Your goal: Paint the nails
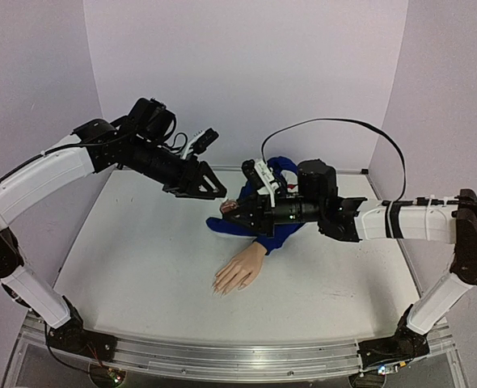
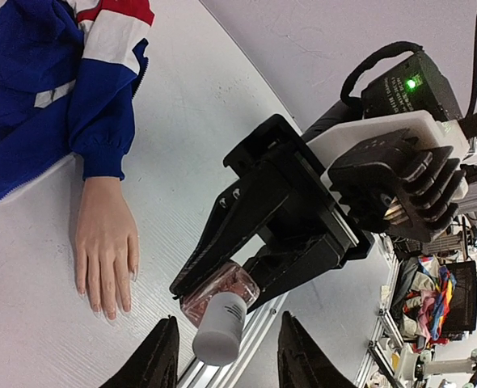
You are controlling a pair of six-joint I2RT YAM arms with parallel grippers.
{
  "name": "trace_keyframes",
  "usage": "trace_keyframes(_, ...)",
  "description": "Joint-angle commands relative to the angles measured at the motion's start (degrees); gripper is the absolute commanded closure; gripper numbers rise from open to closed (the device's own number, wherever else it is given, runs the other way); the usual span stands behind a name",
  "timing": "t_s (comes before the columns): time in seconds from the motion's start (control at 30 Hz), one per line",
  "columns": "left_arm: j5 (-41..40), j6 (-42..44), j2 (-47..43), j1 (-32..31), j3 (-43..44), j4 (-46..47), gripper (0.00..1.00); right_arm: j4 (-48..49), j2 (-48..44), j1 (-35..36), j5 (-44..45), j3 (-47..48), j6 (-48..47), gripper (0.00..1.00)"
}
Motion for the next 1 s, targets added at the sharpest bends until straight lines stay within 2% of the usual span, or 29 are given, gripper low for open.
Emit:
trace_keyframes(0.0, 0.21, 0.27, 0.17, 0.11, 2.92, 0.75, 0.60, 2.51, 0.30, 0.11, -2.05, 3.50, -0.39, 1.00)
trace_keyframes(0.43, -1.21, 0.36, 0.33, -0.04, 3.11, 0.54, 0.73, 2.26, 0.22, 0.17, -2.01, 3.44, -0.39, 1.00)
trace_keyframes(0.73, -1.40, 0.80, 1.20, -0.58, 3.71, 0.00, 0.72, 2.26, 0.29, 0.20, -2.05, 3.46, -0.40, 1.00)
trace_keyframes(0.97, -2.08, 0.98, 0.96, -0.58, 3.85, 0.01, 0.79, 2.28, 0.44, 0.16, -2.48, 3.50, -0.25, 1.00)
